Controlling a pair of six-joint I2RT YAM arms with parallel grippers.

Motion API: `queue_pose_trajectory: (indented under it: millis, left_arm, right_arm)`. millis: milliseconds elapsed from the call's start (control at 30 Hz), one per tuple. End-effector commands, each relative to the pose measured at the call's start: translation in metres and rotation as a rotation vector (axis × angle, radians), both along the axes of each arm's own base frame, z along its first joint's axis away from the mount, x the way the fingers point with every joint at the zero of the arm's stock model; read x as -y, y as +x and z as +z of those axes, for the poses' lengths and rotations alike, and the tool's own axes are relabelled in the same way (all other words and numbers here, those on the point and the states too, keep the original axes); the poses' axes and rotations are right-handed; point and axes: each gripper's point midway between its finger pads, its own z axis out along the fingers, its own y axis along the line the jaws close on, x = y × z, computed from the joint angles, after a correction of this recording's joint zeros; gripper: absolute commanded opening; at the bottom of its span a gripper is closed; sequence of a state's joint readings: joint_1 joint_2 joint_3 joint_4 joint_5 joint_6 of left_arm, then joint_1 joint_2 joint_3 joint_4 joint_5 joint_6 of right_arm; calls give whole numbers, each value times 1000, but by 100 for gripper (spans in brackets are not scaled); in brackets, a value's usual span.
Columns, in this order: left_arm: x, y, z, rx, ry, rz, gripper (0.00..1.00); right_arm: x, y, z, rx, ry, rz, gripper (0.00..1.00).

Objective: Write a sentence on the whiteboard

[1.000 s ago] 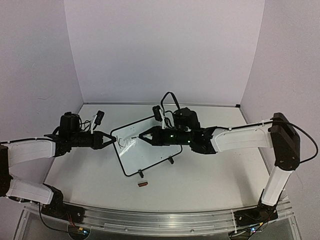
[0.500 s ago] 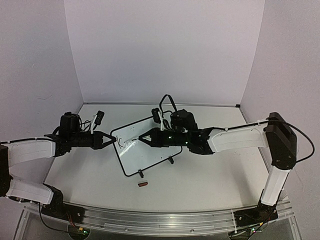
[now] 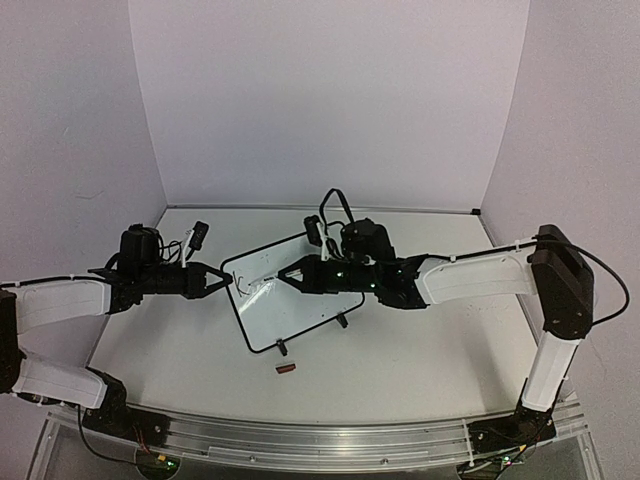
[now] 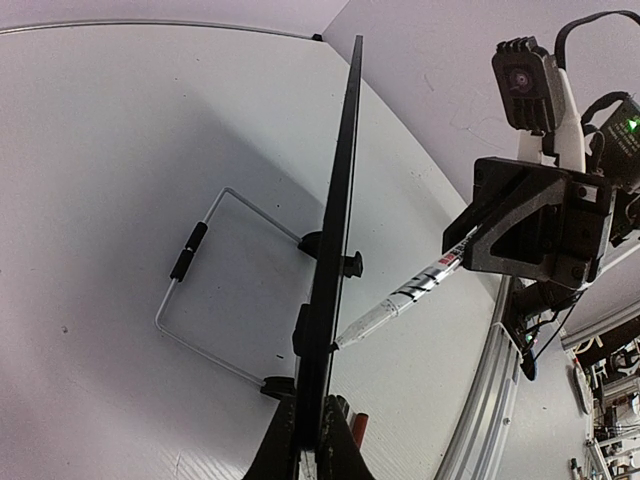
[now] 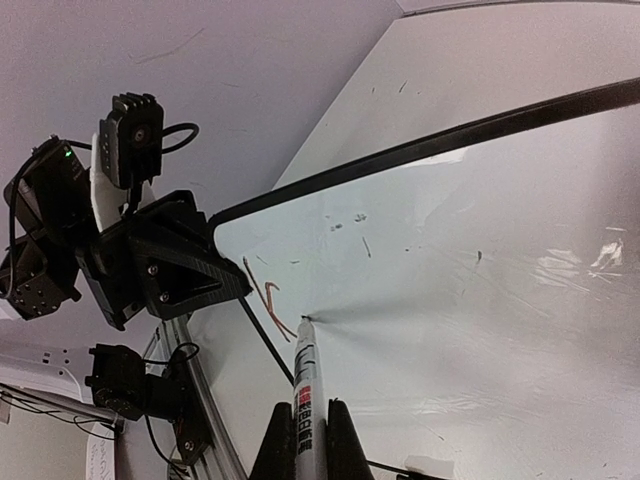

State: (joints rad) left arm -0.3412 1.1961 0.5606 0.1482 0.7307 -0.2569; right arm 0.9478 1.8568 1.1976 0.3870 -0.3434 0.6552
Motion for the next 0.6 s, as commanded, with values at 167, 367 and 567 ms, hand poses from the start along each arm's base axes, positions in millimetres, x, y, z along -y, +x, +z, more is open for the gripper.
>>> queue_pose_trajectory:
  millis: [167, 367, 567]
  left_arm:
    - [-8, 10, 2, 55, 41, 43, 0]
    - [-8, 10, 1, 54, 41, 43, 0]
    - [-8, 10, 1, 54, 41, 43, 0]
  right_arm:
    - [12, 17, 31, 61, 27, -77, 0]
    - [14, 18, 37, 70, 34, -82, 0]
    - [8, 17, 36, 63, 39, -60, 0]
